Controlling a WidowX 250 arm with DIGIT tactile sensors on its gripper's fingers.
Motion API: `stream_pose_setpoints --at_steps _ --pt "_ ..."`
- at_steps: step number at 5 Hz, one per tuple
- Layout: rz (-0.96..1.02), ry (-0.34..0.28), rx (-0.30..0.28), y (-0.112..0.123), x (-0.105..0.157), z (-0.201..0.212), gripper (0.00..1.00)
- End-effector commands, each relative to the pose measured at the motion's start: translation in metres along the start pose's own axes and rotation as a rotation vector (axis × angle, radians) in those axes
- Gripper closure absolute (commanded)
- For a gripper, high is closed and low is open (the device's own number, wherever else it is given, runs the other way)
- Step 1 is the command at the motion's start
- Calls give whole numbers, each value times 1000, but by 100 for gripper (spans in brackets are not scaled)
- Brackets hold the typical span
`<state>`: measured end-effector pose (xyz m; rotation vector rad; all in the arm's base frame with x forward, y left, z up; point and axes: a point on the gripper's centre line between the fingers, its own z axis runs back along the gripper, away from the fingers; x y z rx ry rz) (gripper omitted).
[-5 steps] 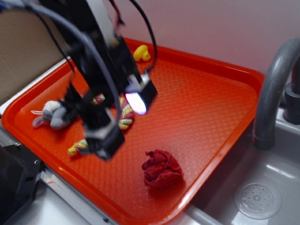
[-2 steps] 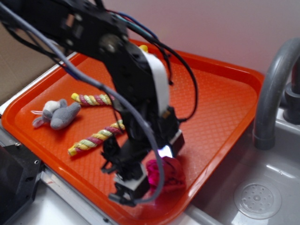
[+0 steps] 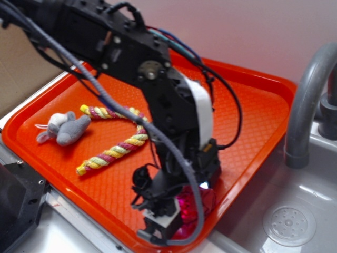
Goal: Grab the red paper.
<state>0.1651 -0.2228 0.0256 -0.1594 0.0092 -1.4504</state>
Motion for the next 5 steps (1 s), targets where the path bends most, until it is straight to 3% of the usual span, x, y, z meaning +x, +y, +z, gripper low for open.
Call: stream_pose_setpoints --at_steps 1,2,3,4,5 --pt "-3 6 7 -22 1 -3 100" --pt "61 7 37 -19 -11 12 100" --pt "303 -40 15 -1 -50 59 100" --pt "441 -89 28 17 -84 100 100" --pt "623 -37 90 24 -115 136 100"
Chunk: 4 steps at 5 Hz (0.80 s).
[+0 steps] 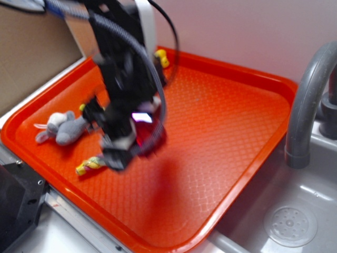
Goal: Grab the red paper.
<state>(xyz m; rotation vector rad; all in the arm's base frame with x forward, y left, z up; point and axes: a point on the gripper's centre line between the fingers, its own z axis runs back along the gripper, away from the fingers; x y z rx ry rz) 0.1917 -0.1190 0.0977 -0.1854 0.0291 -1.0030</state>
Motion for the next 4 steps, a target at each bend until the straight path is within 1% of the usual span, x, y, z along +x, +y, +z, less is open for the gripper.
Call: stream_pose_setpoints --at_steps 1,2,3,4 --pt "432 45 168 10 -46 90 100" --pt "684 58 169 9 -59 111 100" --pt "934 28 208 7 -69 128 100" --pt "954 -51 266 7 -74 136 100"
